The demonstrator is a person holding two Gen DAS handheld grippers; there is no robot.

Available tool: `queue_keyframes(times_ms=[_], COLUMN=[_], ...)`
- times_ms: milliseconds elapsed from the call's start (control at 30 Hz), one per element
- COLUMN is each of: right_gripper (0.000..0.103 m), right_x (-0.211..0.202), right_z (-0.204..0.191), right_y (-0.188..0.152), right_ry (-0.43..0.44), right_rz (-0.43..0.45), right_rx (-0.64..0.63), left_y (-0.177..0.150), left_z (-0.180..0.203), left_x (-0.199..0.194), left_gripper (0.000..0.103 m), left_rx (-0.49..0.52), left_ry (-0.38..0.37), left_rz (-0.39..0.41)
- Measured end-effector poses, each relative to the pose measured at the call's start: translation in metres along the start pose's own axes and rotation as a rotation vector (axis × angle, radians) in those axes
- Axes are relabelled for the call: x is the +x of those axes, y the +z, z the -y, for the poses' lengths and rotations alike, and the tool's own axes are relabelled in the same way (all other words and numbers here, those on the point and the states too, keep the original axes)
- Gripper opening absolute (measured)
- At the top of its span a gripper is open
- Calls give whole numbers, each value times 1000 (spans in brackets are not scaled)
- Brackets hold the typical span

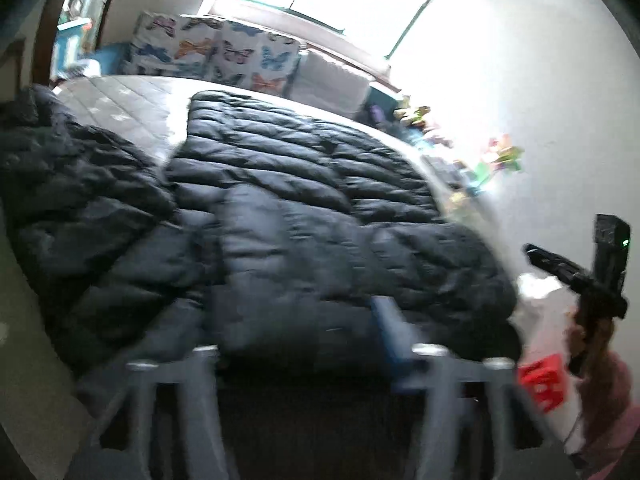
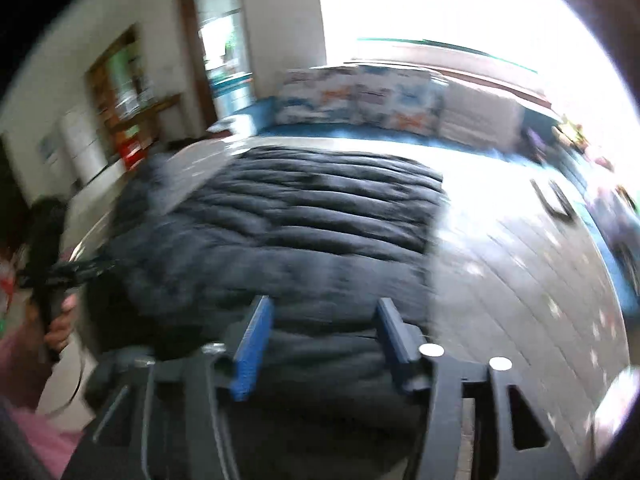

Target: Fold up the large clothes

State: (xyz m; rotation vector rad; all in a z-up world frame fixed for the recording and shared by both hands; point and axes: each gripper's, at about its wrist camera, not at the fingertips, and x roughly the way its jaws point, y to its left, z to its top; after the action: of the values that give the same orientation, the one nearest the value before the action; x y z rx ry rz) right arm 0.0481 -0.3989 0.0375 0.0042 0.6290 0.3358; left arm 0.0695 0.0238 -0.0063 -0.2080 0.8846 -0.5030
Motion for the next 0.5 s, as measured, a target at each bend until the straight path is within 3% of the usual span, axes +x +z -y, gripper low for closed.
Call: queue_keyframes(times_ms=[100, 267, 400, 500], right_gripper=[61, 61, 61, 61], right_x=[8, 18, 46, 46], right_z=[28, 34, 20, 12], right_y=[-10, -19, -40, -39], right_ry=[-7, 19, 5, -24], right_rz=[-13, -15, -95, -121], right_rx=[91, 103, 25, -19], left_y=[6, 18, 5, -1], left_z=[-2, 1, -11, -22], left_x=[-5, -30, -14, -10], left_gripper=[14, 13, 13, 13], left_rx=[1, 41, 13, -25], left_ry=[32, 99, 164, 156], left_rz=[18, 110, 33, 1])
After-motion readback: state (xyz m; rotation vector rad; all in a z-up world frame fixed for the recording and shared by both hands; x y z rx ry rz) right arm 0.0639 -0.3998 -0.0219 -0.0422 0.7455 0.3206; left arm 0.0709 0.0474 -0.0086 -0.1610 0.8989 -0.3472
